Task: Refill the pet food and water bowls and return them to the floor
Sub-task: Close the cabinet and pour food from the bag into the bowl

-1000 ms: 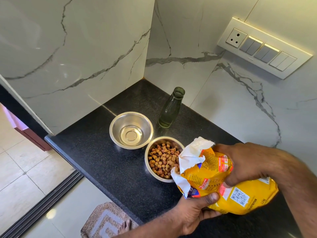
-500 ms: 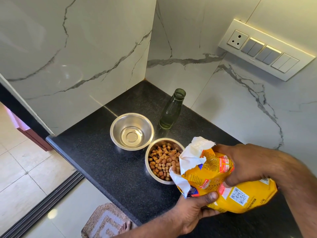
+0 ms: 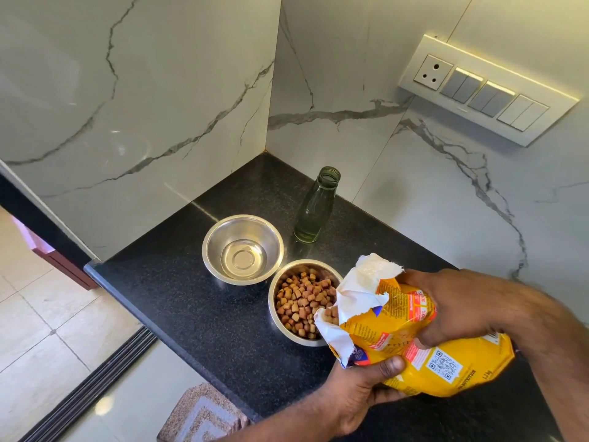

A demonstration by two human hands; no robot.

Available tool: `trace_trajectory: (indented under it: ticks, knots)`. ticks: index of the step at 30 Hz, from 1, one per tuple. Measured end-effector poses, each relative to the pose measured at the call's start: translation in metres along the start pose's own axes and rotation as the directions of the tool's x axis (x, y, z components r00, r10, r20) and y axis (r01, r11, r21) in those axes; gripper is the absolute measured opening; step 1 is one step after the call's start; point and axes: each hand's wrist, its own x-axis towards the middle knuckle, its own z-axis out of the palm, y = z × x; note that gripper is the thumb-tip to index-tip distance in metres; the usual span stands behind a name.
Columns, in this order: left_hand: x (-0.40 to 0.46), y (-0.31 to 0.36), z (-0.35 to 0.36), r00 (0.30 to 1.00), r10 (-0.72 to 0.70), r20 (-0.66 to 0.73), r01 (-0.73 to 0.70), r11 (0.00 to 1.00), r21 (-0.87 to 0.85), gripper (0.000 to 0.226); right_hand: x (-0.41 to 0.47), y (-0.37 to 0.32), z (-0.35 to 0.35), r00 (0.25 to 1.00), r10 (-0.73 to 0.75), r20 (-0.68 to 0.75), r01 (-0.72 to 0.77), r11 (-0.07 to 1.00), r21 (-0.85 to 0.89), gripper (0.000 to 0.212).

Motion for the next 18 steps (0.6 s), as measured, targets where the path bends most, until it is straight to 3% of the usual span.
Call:
trace_trajectory:
  ticks: [18]
  knots:
    - [0.002,-0.005,-0.001,0.998,0.021,-0.061,-0.012,0.991,0.135,0.063,-0.016,0.026,0.034,0.985,-0.086,-0.150,0.106,0.985,0.136,0.076]
